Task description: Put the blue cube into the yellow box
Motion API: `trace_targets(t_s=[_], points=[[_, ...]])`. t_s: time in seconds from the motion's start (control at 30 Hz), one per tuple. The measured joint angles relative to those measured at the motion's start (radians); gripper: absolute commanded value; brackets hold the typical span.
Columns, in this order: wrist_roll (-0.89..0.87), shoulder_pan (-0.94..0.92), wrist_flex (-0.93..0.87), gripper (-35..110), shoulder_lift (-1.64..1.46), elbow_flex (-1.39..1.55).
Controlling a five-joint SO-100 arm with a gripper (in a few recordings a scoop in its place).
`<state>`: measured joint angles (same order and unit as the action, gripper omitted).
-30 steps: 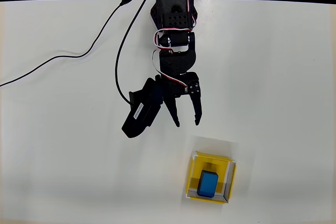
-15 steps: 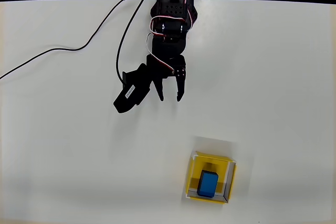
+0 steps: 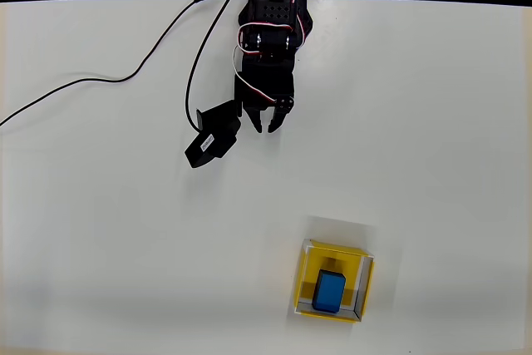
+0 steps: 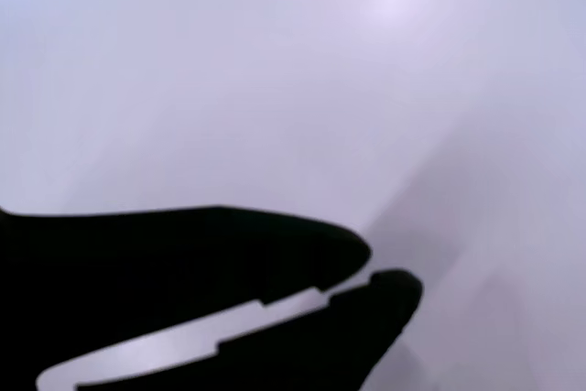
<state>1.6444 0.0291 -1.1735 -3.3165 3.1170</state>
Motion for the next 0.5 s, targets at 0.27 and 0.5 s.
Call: trace_targets(t_s=[0.27,0.5], points=[[-0.018,0.0,-0.115,0,0.0,0.0],[-0.028,-0.005,-0.167,0,0.0,0.0]])
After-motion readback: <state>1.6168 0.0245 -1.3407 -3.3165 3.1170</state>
